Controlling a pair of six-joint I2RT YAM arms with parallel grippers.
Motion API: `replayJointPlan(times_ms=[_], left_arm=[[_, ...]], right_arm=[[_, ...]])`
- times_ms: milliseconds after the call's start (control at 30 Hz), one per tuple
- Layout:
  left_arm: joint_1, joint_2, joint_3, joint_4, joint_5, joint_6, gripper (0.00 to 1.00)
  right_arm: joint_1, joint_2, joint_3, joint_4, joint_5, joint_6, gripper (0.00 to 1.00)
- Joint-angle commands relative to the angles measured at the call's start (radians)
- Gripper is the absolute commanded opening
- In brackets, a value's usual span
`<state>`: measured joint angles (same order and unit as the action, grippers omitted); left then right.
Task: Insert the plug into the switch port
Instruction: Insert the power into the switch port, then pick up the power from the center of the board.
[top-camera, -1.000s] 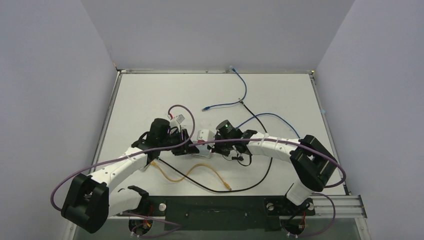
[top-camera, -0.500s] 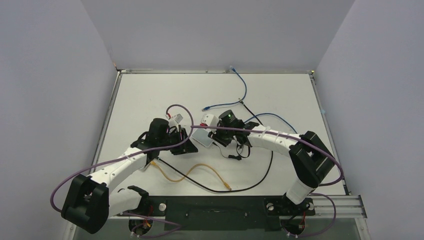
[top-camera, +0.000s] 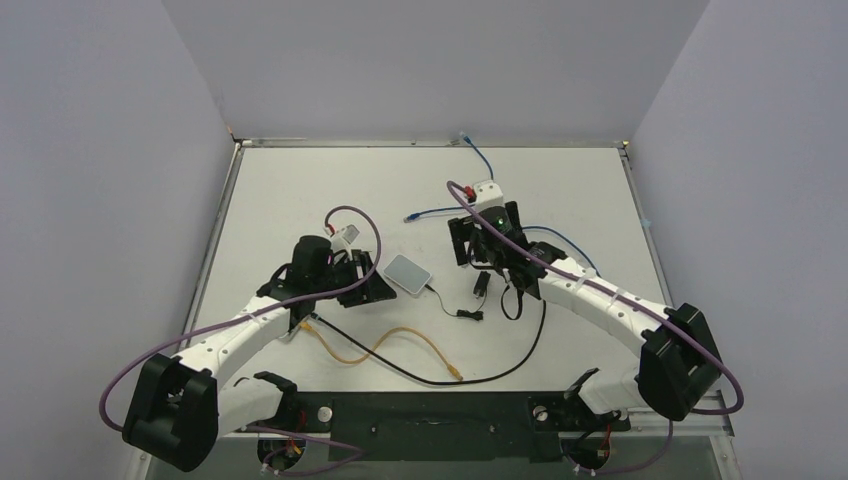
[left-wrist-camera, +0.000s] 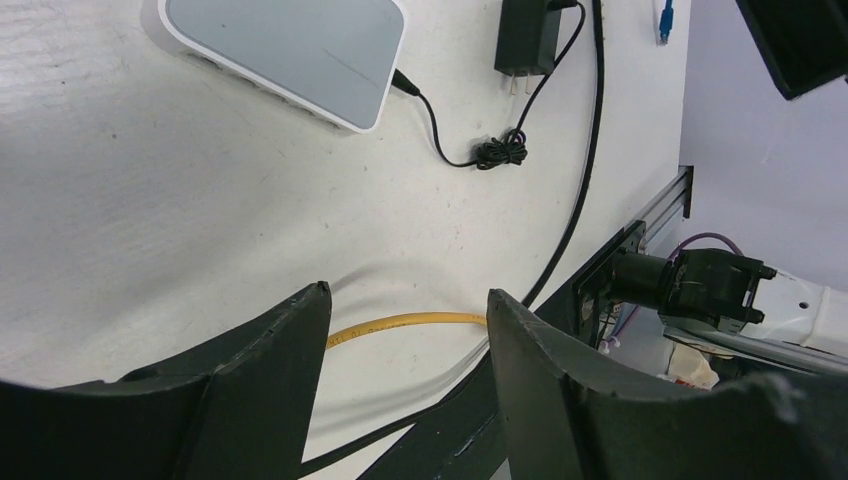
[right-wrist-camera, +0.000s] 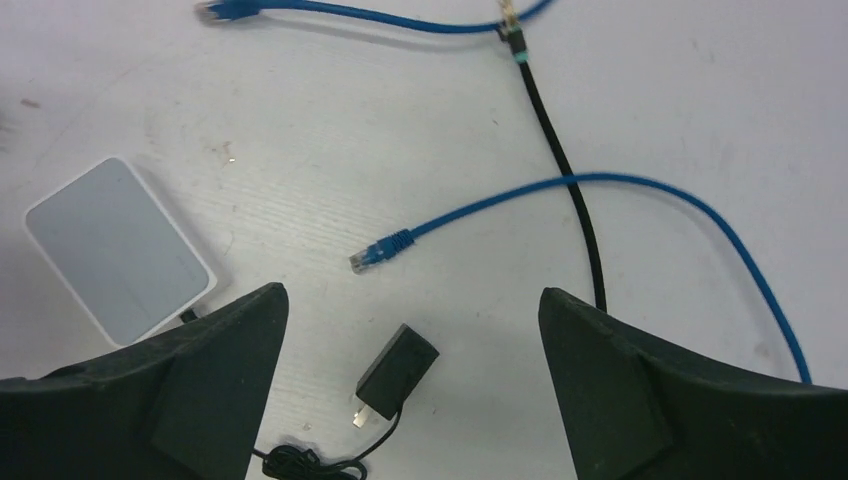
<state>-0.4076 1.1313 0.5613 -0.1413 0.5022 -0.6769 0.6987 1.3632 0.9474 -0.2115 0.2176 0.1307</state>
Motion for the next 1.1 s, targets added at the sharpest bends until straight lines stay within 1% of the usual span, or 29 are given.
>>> replayJointPlan(times_ms=[0, 33, 100, 267, 367, 533, 667, 833, 1067], left_arm=[[0.017, -0.029, 0.002, 0.070, 0.026, -0.008, 0.57], [0.018, -0.028, 0.000, 0.075, 0.032, -0.007, 0.58], [0.023, -0.022, -0.003, 0.079, 0.039, -0.011, 0.60], [0.039, -0.019, -0.016, 0.098, 0.059, -0.022, 0.62], [0.039, -0.022, -0.017, 0.103, 0.063, -0.018, 0.62], [0.039, -0.020, -0.015, 0.102, 0.063, -0.016, 0.62], [0.040, -0.023, -0.017, 0.098, 0.059, -0.016, 0.62], [0.040, -0.030, -0.017, 0.087, 0.050, -0.010, 0.62], [0.041, -0.043, -0.017, 0.074, 0.047, -0.007, 0.61]], right_arm=[[-0.041, 0.012, 0.046, -0.155, 0.273, 0.342, 0.95], [-0.051, 0.012, 0.042, -0.158, 0.260, 0.363, 0.98], [-0.074, 0.011, 0.020, -0.157, 0.242, 0.410, 1.00], [-0.089, 0.006, -0.021, -0.164, 0.219, 0.506, 0.99], [-0.083, 0.024, -0.027, -0.167, 0.180, 0.573, 0.95], [-0.068, 0.082, -0.039, -0.153, 0.167, 0.661, 0.88], [-0.051, 0.133, -0.038, -0.143, 0.143, 0.701, 0.83], [-0.032, 0.186, -0.043, -0.135, 0.135, 0.747, 0.81], [-0.031, 0.225, -0.059, -0.124, 0.126, 0.790, 0.72]])
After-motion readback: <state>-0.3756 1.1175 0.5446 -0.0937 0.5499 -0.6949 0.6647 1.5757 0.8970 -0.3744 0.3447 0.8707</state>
